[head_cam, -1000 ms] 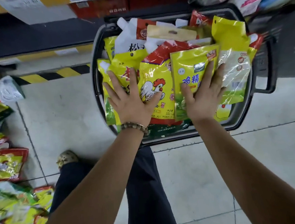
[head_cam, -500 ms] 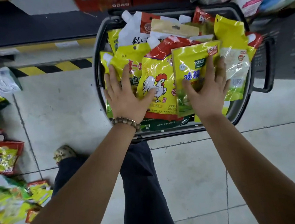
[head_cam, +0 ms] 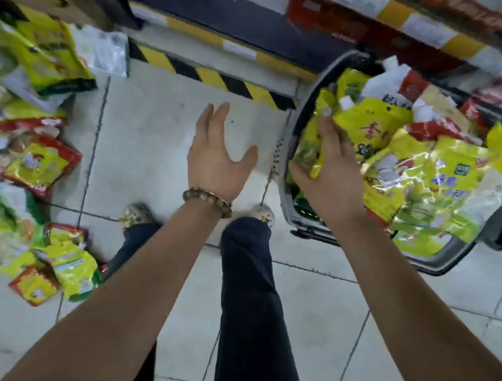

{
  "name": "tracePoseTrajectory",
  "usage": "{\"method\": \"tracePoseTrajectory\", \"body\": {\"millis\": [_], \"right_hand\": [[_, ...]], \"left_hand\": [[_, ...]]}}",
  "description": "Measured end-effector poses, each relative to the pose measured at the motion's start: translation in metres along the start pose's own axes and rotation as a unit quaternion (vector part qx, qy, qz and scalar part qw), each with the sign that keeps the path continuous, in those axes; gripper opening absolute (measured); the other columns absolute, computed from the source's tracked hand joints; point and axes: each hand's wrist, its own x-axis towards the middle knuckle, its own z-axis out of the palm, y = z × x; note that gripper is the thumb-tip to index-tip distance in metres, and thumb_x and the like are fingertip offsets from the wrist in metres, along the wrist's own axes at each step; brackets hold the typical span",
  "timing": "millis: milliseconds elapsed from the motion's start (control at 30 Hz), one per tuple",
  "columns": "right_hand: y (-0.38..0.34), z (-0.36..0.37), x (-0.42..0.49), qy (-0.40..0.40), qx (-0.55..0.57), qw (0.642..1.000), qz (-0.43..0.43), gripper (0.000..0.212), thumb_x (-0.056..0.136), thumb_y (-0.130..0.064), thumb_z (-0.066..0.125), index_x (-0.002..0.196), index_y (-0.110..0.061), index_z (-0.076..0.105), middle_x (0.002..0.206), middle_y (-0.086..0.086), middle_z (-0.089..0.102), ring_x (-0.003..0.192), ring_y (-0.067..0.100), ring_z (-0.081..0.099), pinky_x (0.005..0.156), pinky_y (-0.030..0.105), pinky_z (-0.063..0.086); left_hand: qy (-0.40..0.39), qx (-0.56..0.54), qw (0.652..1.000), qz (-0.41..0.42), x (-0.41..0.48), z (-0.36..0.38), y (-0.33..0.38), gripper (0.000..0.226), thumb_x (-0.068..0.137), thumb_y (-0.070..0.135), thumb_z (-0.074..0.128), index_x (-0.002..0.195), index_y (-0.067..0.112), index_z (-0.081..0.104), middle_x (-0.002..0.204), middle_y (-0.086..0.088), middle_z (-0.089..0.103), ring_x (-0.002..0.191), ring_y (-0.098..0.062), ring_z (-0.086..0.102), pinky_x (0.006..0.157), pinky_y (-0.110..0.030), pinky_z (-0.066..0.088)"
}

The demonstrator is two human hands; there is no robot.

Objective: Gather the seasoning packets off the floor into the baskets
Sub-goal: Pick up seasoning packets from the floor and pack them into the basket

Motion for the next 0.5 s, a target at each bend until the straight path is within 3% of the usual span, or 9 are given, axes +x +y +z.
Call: {"method": "tracePoseTrajectory", "body": {"millis": [200, 333, 500], "right_hand": [[-0.138, 0.091, 0.020, -0.207, -0.083, 0.971, -0.084, 0.068, 0.088, -0.033, 0.061, 0.146, -0.019, 0.028, 0.148, 0.003, 0.032, 0.131, 0.024, 0.038, 0.100, 0.036, 0.038], [-0.232, 0.154, 0.017, -0.278, -0.103, 0.944, -0.144, 0.063, 0.089, -0.031, 0.060, 0.145, -0.022, 0.032, 0.146, 0.001, 0.035, 0.130, 0.020, 0.038, 0.099, 0.032, 0.036], [-0.332, 0.233, 0.002, -0.332, -0.121, 0.909, -0.219, 0.055, 0.090, -0.026, 0.059, 0.141, -0.021, 0.039, 0.142, 0.003, 0.042, 0.125, 0.021, 0.044, 0.096, 0.033, 0.041]], "left_hand": [[0.073, -0.009, 0.990, -0.123, -0.015, -0.123, -0.117, 0.074, 0.072, 0.041, 0.055, 0.140, 0.014, 0.039, 0.148, -0.007, 0.035, 0.136, -0.018, 0.032, 0.109, -0.030, 0.028], [0.105, -0.014, 0.970, -0.220, -0.044, -0.202, -0.202, 0.073, 0.074, 0.038, 0.060, 0.140, 0.015, 0.039, 0.146, -0.008, 0.037, 0.135, -0.022, 0.034, 0.110, -0.031, 0.028], [0.145, -0.022, 0.940, -0.307, -0.093, -0.268, -0.288, 0.070, 0.076, 0.036, 0.063, 0.139, 0.015, 0.040, 0.145, -0.012, 0.038, 0.132, -0.028, 0.038, 0.106, -0.041, 0.036]]}}
